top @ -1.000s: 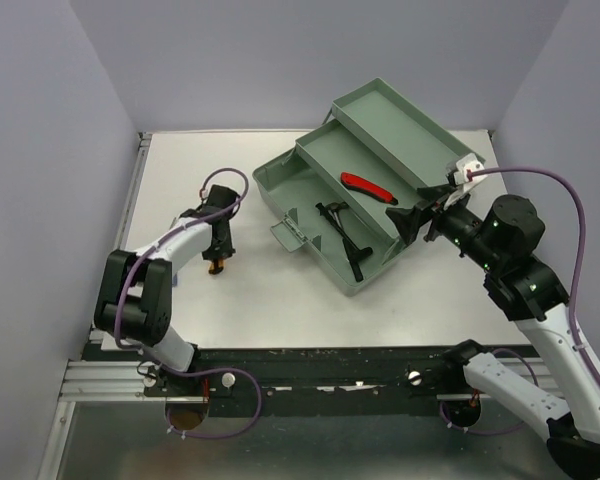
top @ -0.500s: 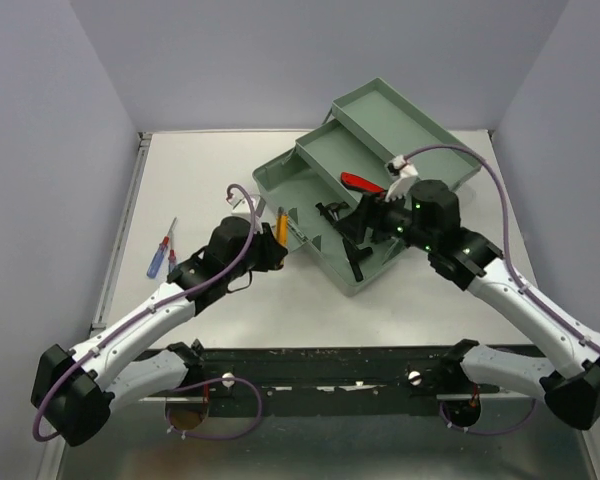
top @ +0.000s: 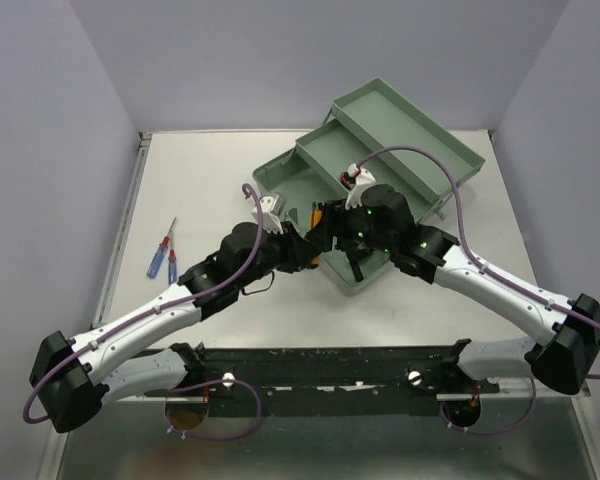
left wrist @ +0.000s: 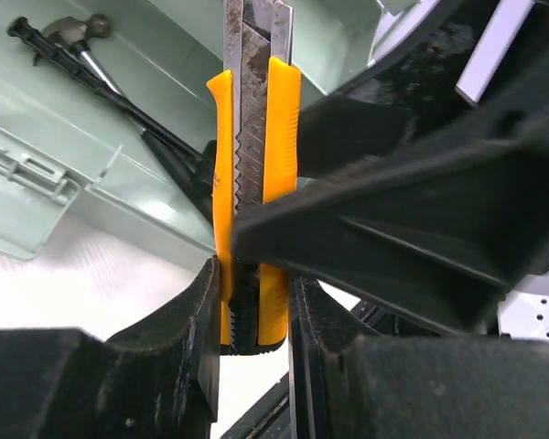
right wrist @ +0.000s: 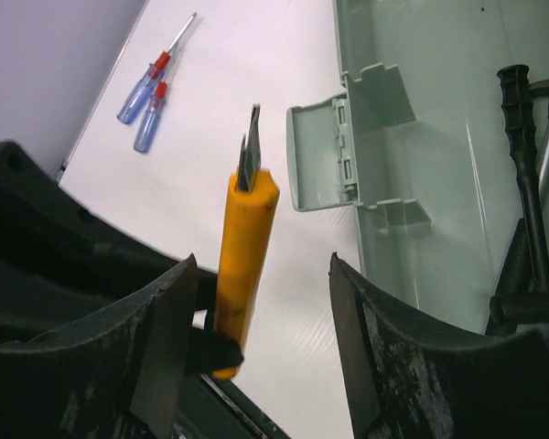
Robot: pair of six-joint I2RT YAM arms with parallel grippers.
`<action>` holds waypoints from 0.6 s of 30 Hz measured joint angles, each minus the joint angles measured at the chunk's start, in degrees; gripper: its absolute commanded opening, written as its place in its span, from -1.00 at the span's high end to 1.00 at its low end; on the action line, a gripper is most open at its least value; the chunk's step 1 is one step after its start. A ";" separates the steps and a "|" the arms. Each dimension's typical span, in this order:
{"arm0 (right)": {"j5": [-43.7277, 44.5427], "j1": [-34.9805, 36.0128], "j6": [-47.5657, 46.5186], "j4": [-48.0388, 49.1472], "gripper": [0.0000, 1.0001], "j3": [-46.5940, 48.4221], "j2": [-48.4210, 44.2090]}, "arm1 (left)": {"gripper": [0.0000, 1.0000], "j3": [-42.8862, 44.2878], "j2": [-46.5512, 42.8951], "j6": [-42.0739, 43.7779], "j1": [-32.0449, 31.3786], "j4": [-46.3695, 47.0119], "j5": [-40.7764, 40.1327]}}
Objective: Pack the tool kit
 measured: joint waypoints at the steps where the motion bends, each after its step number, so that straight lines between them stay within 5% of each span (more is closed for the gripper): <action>1: 0.61 0.28 -0.11 -0.02 -0.11 0.07 0.59 | 1.00 0.04 0.15 -0.11 -0.33 0.44 0.00; 5: 2.29 0.76 -0.63 0.20 0.42 0.20 2.03 | 1.00 0.04 0.48 -0.22 -1.49 0.68 0.00; 8: 2.78 1.70 -0.61 1.14 0.90 0.37 2.03 | 0.64 0.24 1.01 0.02 -1.62 0.76 -0.07; 9: 3.26 1.86 -1.11 1.29 0.99 0.57 2.03 | 0.39 0.66 1.22 0.22 -1.66 0.63 -0.13; 11: 3.96 1.88 -1.64 1.31 0.99 1.16 2.01 | -0.41 1.49 1.53 1.16 -1.44 0.52 -0.15; 13: 4.26 1.92 -2.67 1.20 0.99 1.88 2.01 | -0.87 1.92 1.53 2.36 -1.22 0.31 -0.15; 18: 11.96 1.07 -11.65 -1.11 0.99 5.66 2.05 | -0.98 4.57 -0.68 6.49 -1.79 -4.74 -0.17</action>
